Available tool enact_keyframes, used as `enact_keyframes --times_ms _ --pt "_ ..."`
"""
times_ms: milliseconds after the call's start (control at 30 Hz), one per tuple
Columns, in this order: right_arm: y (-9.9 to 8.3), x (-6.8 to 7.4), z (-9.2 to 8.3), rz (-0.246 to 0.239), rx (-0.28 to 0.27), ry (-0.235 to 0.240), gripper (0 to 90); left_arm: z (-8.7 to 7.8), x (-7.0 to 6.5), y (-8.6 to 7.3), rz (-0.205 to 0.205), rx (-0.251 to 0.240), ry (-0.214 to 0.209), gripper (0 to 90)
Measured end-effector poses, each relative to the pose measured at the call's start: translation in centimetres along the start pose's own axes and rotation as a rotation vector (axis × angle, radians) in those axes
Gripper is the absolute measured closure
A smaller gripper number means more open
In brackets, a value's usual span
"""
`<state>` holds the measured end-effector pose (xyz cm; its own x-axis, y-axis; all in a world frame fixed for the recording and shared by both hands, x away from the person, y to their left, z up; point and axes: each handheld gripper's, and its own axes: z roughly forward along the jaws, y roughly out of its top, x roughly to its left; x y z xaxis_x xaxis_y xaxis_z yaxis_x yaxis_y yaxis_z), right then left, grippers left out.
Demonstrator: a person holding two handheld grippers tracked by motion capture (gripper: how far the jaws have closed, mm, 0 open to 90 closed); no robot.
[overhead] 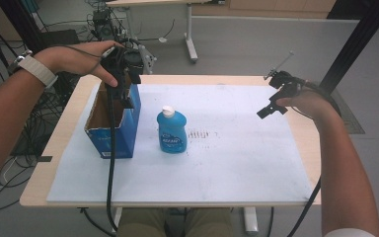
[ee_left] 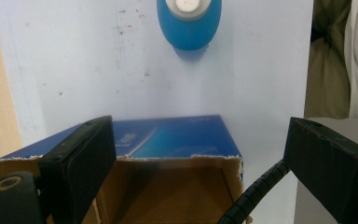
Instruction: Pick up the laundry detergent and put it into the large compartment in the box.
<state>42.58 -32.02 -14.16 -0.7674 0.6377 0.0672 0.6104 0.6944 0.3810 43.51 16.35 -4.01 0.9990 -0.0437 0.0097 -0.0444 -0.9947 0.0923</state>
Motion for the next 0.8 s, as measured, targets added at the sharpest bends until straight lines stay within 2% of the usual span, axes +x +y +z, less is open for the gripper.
enact_keyframes --times_ms 567,800 --pt "-0.2 -0.1 0.1 -0.002 -0.004 0.0 10.6 0.4 -0.1 1.1 0.015 -0.001 0.011 6.6" --pt "0.1 -0.2 0.3 -0.007 -0.004 0.001 10.6 0.2 0.2 1.8 0.027 -0.004 0.001 6.7"
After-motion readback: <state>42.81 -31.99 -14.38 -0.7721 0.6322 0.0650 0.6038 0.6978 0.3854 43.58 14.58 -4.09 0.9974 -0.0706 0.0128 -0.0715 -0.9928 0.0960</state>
